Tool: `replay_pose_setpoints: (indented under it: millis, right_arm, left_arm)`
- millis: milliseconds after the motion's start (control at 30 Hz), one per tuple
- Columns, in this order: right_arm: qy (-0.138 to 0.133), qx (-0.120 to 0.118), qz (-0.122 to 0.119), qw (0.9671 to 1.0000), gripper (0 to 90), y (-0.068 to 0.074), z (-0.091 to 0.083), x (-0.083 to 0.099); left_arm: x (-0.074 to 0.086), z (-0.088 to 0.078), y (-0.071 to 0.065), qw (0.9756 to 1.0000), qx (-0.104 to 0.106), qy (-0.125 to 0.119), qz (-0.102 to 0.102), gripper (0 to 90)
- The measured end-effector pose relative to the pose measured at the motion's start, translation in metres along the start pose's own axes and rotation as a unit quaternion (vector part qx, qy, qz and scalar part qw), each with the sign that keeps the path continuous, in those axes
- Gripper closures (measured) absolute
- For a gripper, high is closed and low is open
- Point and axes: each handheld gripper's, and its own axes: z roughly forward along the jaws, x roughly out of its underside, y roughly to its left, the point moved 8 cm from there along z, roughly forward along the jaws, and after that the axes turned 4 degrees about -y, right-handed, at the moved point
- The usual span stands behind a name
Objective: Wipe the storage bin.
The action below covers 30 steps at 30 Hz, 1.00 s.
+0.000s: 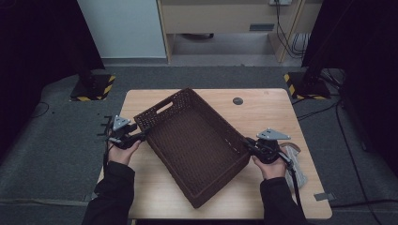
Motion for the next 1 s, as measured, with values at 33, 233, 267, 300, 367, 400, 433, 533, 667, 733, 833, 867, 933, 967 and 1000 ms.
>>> replay_pose_setpoints:
  millis: [33,233,267,300,367,400,433,533,667,733,833,867,933,967,1000]
  right_arm:
    - [-0.001,-0.001,-0.002,1.0000,78.1,0.002,-0.001,0.001]
    - [-0.001,-0.004,-0.001,1.0000,77.4,0.011,-0.008,0.005]
    - [0.000,-0.006,0.000,1.0000,77.0,0.012,-0.009,0.005]
    - [-0.005,-0.006,-0.001,1.0000,75.2,0.011,-0.009,0.005]
    - [-0.013,-0.005,0.000,0.9999,69.7,0.010,-0.009,0.002]
    - [-0.019,-0.001,-0.002,0.9998,69.2,0.009,-0.010,0.000]
    - [-0.021,0.000,-0.003,0.9998,68.5,0.008,-0.010,-0.002]
    - [-0.027,0.001,-0.005,0.9996,64.9,0.004,-0.011,-0.006]
    - [-0.025,-0.013,-0.016,0.9995,62.5,0.004,-0.008,-0.007]
    - [-0.029,-0.014,-0.021,0.9993,61.5,0.004,-0.005,-0.009]
    - [-0.024,-0.023,-0.022,0.9992,60.6,0.006,0.000,-0.010]
    - [-0.022,-0.028,-0.023,0.9991,60.7,0.007,0.001,-0.010]
    - [-0.020,-0.030,-0.027,0.9990,60.4,0.008,0.004,-0.011]
    - [-0.020,-0.029,-0.030,0.9989,60.5,0.009,0.005,-0.011]
    - [-0.019,-0.032,-0.028,0.9989,63.8,0.010,0.005,-0.011]
  left_arm:
    - [0.001,-0.003,-0.002,1.0000,0.003,-0.001,-0.003,40.4]
    - [0.007,-0.011,-0.017,0.9998,0.016,-0.008,-0.002,39.7]
    - [0.008,-0.011,-0.020,0.9998,0.017,-0.006,0.000,39.7]
    - [0.008,-0.010,-0.021,0.9998,0.018,-0.006,0.001,40.0]
    - [0.009,-0.006,-0.024,0.9998,0.021,-0.006,0.000,41.3]
    - [0.009,-0.004,-0.026,0.9998,0.022,-0.004,0.000,42.5]
    - [0.009,-0.001,-0.027,0.9998,0.022,-0.001,0.002,43.4]
    - [0.006,0.004,-0.026,0.9998,0.008,0.004,0.019,43.6]
    - [0.004,0.009,-0.023,0.9998,0.006,0.004,0.018,45.0]
    - [0.003,0.013,-0.022,0.9998,0.003,0.001,0.017,45.4]
    - [0.000,0.020,-0.019,0.9998,0.001,0.004,0.018,45.8]
    - [-0.001,0.022,-0.018,0.9998,-0.001,0.005,0.021,46.0]
    - [-0.003,0.026,-0.017,0.9997,-0.005,0.007,0.023,46.6]
    - [-0.004,0.028,-0.016,0.9997,-0.007,0.008,0.022,46.8]
    - [-0.004,0.029,-0.016,0.9998,-0.008,0.007,0.019,47.0]
